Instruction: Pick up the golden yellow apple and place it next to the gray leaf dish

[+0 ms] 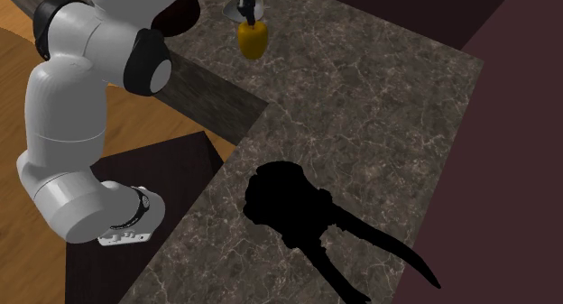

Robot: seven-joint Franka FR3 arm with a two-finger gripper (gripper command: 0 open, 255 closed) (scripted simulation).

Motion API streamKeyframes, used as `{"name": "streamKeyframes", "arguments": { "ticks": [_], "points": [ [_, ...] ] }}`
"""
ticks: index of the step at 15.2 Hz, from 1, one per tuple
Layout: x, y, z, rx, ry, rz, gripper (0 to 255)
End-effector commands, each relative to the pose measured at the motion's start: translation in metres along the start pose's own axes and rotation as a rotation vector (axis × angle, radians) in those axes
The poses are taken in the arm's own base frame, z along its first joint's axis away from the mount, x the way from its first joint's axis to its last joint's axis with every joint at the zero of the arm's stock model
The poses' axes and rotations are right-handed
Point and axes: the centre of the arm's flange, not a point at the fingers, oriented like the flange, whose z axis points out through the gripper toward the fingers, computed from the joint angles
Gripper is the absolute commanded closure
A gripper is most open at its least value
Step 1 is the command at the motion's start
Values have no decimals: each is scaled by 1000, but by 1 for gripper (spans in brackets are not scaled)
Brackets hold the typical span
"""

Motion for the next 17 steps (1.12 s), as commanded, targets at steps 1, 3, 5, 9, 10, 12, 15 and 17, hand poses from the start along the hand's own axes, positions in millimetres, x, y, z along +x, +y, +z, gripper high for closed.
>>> {"name": "streamKeyframes", "arguments": {
  "ticks": [1, 3, 5, 9, 10, 12, 15, 17],
  "points": [
    [0, 0, 0, 0, 0, 0, 255],
    [0, 0, 0, 0, 0, 0, 255],
    [0, 0, 0, 0, 0, 0, 0],
    [0, 0, 0, 0, 0, 0, 0],
    [0, 0, 0, 0, 0, 0, 0],
    [0, 0, -26, 0, 0, 0, 0],
    [0, 0, -50, 0, 0, 0, 0],
    [0, 0, -50, 0, 0, 0, 0]
  ]
}}
